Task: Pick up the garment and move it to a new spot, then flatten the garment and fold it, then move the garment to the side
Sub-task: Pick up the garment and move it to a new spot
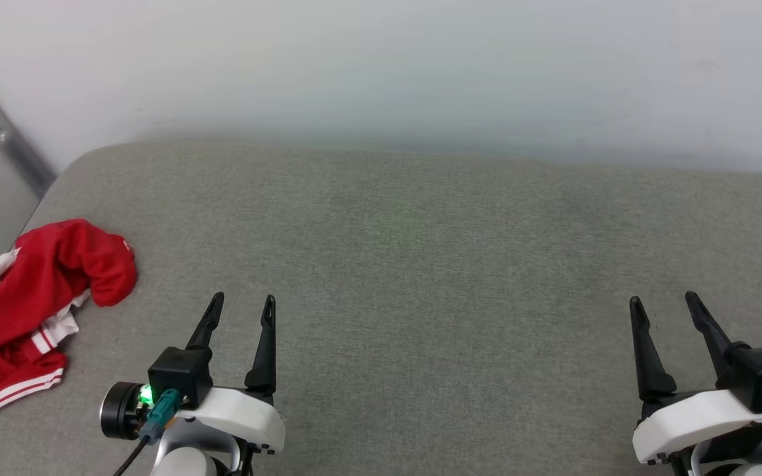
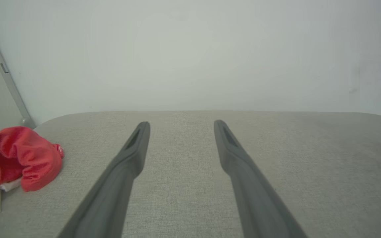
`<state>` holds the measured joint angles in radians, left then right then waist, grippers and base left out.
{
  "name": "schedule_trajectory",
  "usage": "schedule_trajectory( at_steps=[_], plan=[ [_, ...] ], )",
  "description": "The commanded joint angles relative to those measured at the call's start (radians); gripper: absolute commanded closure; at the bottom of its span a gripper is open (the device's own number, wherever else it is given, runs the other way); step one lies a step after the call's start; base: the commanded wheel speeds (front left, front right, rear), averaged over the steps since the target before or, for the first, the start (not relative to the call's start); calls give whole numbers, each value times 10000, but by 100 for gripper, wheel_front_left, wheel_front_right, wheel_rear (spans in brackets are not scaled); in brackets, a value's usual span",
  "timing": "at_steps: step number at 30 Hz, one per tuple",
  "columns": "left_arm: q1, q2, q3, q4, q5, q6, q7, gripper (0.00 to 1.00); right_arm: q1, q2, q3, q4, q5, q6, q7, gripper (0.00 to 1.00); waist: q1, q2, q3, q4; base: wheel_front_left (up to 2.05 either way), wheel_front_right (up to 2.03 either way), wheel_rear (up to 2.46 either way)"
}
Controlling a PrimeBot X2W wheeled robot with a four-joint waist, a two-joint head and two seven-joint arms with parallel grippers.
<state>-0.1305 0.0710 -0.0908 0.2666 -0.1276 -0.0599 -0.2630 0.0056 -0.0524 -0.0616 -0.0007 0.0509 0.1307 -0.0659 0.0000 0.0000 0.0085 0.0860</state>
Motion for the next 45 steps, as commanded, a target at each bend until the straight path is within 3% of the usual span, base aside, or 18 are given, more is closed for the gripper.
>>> schedule_trajectory(
  at_steps=[1, 15, 24, 36, 45],
  plan=[
    [-76, -13, 50, 30, -17, 66, -27, 0, 30, 37, 66, -89, -61, 0, -13, 0, 0, 0, 63, 353, 0, 0, 0],
    [-99, 8, 566, 7, -385, 99, -25, 0, -138, 34, 710, -391, -103, -1, 132, 0, 0, 0, 162, 2938, 0, 0, 0],
    [-42, 17, 901, 17, -512, 173, -27, 0, -194, 31, 1151, -500, -39, -1, 209, 0, 0, 0, 151, 4064, 0, 0, 0],
    [-146, 18, 1014, 122, -462, 120, -27, 0, -258, 32, 1296, -580, -57, -1, 314, 0, 0, 0, 197, 4412, 0, 0, 0],
    [-1666, 430, 1282, 347, -715, 225, 554, 0, -626, 30, 1475, -941, -374, -1, 671, 0, 0, 0, 907, 3945, 0, 0, 0]
  ],
)
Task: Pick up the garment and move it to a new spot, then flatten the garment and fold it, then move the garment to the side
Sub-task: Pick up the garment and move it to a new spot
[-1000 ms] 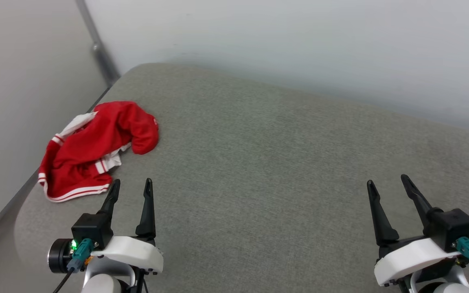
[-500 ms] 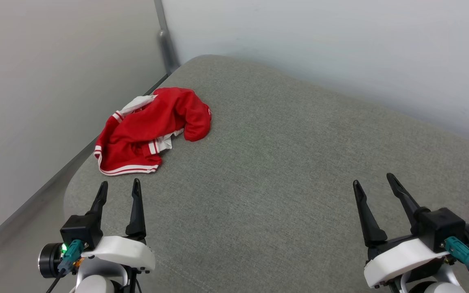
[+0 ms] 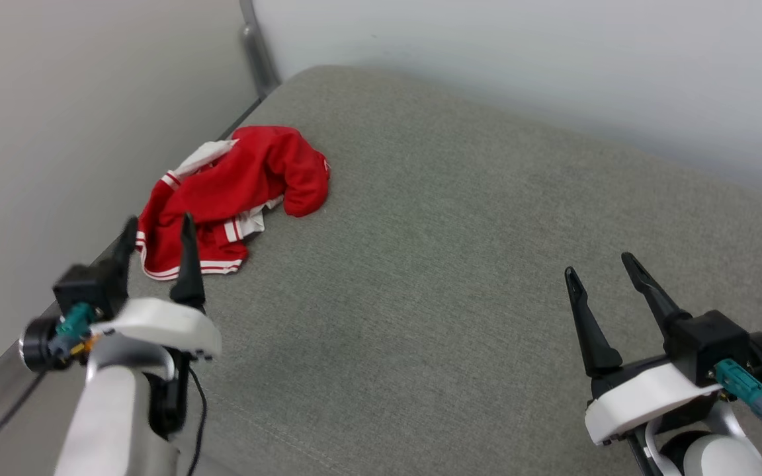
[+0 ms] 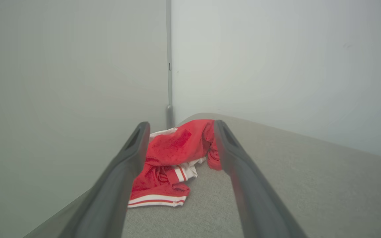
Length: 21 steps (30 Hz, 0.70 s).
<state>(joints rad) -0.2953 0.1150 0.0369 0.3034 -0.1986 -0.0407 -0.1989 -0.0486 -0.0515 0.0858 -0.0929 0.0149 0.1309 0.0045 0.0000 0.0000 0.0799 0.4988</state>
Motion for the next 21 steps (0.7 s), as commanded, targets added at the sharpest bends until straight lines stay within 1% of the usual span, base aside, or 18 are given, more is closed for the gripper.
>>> schedule_trajectory(
  at_steps=[1, 5, 9, 11, 14, 18, 21],
  plan=[
    [-321, 79, 54, -54, -19, 67, 119, 0, -184, 21, 31, -99, -60, -3, 59, 0, 0, 0, 382, -306, 0, 0, 0],
    [-1810, 647, 314, -190, -183, 62, 1015, 0, -604, -116, 99, -489, -269, -3, 291, 0, 0, 0, 1276, -914, 0, 0, 0],
    [-3274, 1363, 664, -36, -526, -21, 2436, 0, -1121, -334, 115, -911, -320, -3, 464, 0, 0, 0, 2331, -1596, 0, 0, 0],
    [-3900, 1696, 774, 182, -765, -116, 3390, 0, -1361, -416, 98, -1121, -308, -3, 543, 0, 0, 0, 2866, -1890, 0, 0, 0],
    [-4694, 2344, 1009, 762, -1132, -216, 4947, 0, -1720, -528, 102, -1367, -295, -3, 553, 0, 0, 0, 3601, -2279, 0, 0, 0],
    [-5301, 2988, 1340, 1674, -1644, -197, 6809, 0, -2138, -574, 128, -1496, -226, -3, 517, 0, 0, 0, 4336, -2700, 0, 0, 0],
    [-5505, 3371, 1497, 2303, -1941, -194, 7926, 0, -2365, -597, 137, -1493, -202, -3, 481, 0, 0, 0, 4765, -2926, 0, 0, 0]
  ],
)
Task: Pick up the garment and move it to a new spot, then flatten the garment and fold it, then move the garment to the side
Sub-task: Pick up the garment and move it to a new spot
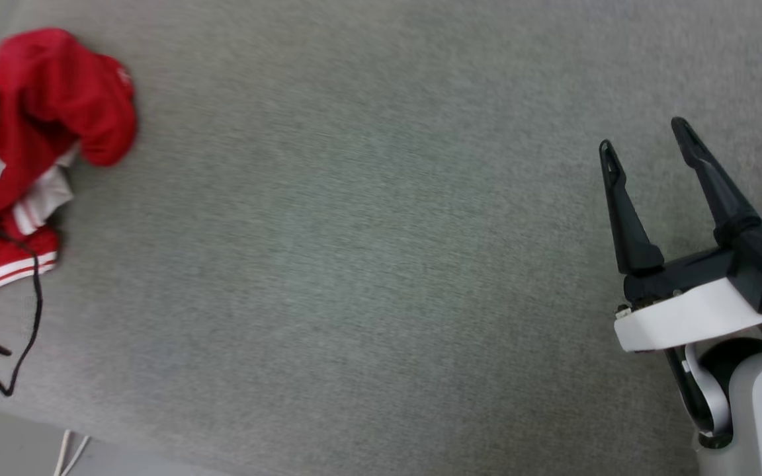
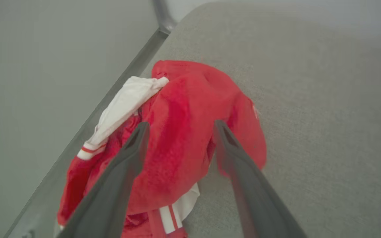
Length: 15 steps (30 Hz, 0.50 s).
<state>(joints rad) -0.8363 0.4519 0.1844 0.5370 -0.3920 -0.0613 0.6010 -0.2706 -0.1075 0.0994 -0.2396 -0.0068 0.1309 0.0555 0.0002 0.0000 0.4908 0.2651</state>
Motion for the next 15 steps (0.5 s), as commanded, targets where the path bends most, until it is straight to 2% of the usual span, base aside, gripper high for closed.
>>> schedule_trajectory(
  at_steps=[1, 7, 13, 14, 15],
  plan=[
    [-123, 116, 96, 195, -85, 33, 217, 0, -220, -47, 21, -42, 8, -3, -41, 0, -2, 0, 787, -651, 0, 0, 0],
    [34, 436, 487, 1398, -621, 106, 1190, 0, -447, -100, 102, -34, 43, -3, -67, 0, -2, 0, 1332, -895, 0, 0, 0],
    [573, 265, 568, 2681, -899, 115, 1594, 0, -482, -140, 94, -62, 59, -3, -28, 0, -2, 0, 1462, -936, 0, 0, 0],
    [621, 208, 554, 2799, -928, 84, 1568, 14, -488, -146, 81, -61, 73, -3, -6, 0, -2, 0, 1450, -924, 0, 0, 0],
    [639, 178, 534, 2873, -925, 36, 1460, 67, -482, -152, 64, -69, 73, -3, 14, 0, -2, 0, 1431, -906, 0, 0, 0]
  ],
)
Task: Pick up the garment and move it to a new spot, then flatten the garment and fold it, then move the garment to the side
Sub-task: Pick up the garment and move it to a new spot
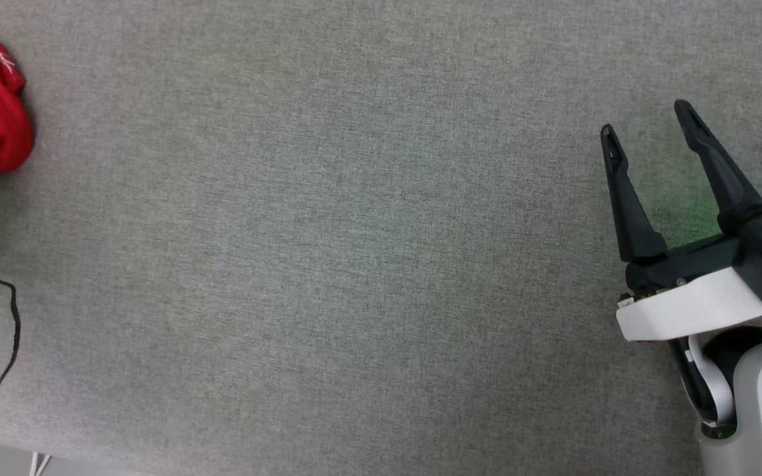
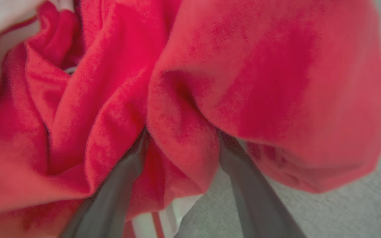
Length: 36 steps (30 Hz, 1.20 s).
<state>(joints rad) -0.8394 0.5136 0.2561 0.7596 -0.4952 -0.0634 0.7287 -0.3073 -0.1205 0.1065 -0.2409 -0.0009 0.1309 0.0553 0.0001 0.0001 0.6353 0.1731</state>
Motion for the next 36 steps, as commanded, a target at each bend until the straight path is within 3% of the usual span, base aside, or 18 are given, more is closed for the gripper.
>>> schedule_trajectory(
  at_steps=[1, 15, 22, 28, 36],
  plan=[
    [663, -448, -200, 643, 137, 30, -42, 100, -104, -24, -28, -52, 6, -3, 32, 0, -1, -1, -45, 41, 0, 0, 0],
    [-720, 445, -675, 977, 1176, -327, -5400, 100, 507, 374, -9, 803, 349, -3, -428, 0, -1, -1, -2264, 127, 0, 0, 0],
    [-1490, 302, -1349, 896, 1643, -530, -7872, 100, 1026, 619, -221, 1307, 565, -3, -750, 0, -1, -1, -3660, -153, 0, 0, 0],
    [-1604, -634, -2033, 496, 1720, -601, -8944, 100, 1677, 708, -438, 1630, 753, -3, -880, 0, -1, -1, -4896, -920, 0, 0, 0],
    [-171, -2746, -3010, -1218, 1662, -341, -8587, 100, 2449, 715, -743, 1669, 1100, -3, -722, 0, -1, -1, -5771, -2124, 0, 0, 0]
  ],
)
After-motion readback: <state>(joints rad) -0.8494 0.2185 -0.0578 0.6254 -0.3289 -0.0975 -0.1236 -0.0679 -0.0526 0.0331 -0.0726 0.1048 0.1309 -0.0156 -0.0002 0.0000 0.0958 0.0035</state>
